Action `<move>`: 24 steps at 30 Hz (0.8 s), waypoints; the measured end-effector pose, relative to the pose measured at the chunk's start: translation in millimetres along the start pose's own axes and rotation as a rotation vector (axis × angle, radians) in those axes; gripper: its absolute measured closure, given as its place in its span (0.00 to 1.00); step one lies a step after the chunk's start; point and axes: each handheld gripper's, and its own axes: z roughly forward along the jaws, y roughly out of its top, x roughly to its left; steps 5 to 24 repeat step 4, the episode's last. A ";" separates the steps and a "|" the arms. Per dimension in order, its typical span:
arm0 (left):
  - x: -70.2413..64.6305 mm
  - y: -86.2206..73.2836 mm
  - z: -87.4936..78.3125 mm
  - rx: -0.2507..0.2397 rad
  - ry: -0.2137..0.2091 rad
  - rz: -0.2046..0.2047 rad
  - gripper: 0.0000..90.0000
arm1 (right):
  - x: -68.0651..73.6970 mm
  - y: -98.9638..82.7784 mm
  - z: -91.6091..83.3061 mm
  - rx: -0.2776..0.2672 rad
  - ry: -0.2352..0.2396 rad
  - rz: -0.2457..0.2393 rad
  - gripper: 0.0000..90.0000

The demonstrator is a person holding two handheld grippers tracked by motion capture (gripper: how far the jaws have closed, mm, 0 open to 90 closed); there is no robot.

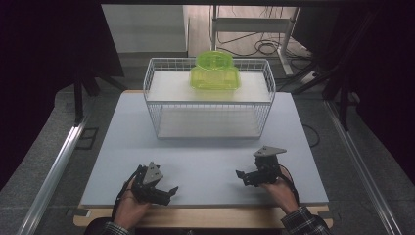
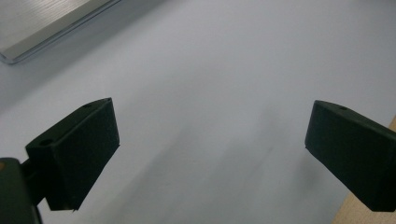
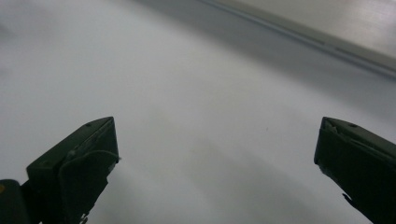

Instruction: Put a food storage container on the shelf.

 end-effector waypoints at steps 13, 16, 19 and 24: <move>0.4 0.4 0.1 0.001 0.002 0.003 0.03 | -0.4 -5.1 2.1 0.017 -0.002 0.000 0.00; 0.4 0.4 0.1 0.001 0.002 0.003 0.03 | -0.4 -5.1 2.1 0.017 -0.002 0.000 0.00; 0.4 0.4 0.1 0.001 0.002 0.003 0.03 | -0.4 -5.1 2.1 0.017 -0.002 0.000 0.00; 0.4 0.4 0.1 0.001 0.002 0.003 0.03 | -0.4 -5.1 2.1 0.017 -0.002 0.000 0.00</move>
